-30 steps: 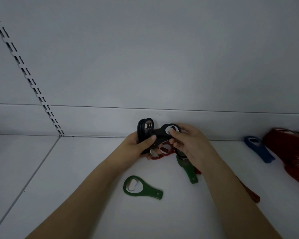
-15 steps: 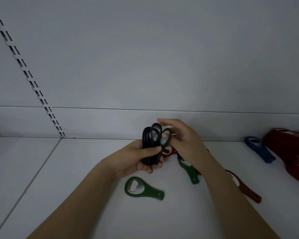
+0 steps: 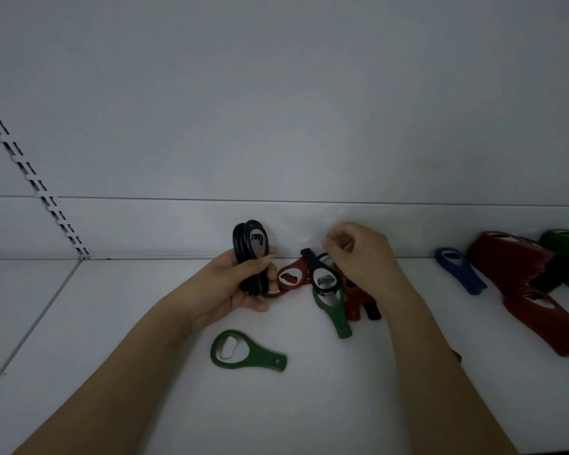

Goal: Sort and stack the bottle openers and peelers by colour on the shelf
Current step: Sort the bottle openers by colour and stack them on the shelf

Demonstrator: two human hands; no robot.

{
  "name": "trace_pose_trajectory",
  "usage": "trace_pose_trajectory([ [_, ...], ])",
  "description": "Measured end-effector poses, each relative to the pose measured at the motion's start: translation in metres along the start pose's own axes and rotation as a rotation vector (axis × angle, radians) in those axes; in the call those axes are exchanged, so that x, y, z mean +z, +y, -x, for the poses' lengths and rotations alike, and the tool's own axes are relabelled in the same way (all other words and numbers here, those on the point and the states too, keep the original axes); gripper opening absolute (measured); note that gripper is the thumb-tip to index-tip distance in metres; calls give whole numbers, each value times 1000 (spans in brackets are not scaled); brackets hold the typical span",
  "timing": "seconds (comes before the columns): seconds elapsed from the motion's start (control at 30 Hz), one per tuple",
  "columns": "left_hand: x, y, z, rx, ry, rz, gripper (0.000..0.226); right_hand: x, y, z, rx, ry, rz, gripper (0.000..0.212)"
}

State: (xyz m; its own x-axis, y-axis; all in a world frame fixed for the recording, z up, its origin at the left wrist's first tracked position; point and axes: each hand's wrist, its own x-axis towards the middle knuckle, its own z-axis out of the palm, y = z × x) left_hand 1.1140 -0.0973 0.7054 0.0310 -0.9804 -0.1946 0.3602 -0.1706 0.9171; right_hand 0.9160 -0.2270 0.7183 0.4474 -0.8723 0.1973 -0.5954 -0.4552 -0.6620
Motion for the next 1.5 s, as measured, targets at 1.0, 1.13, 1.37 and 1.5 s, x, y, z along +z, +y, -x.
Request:
trace_pose_trajectory([
  [1.0, 4, -12, -6, 348, 269, -840, 33, 17, -39, 13, -132, -190, -385, 61],
  [1.13, 9, -12, -8, 294, 232, -736, 7, 1, -25, 6, -41, -28, -405, 49],
  [1.37, 10, -7, -8, 249, 195, -456, 18, -2, 14, -2, 97, -309, 454, 66],
  [1.5, 8, -9, -10, 243, 220, -446, 17, -3, 18, -3, 132, -291, 376, 55],
])
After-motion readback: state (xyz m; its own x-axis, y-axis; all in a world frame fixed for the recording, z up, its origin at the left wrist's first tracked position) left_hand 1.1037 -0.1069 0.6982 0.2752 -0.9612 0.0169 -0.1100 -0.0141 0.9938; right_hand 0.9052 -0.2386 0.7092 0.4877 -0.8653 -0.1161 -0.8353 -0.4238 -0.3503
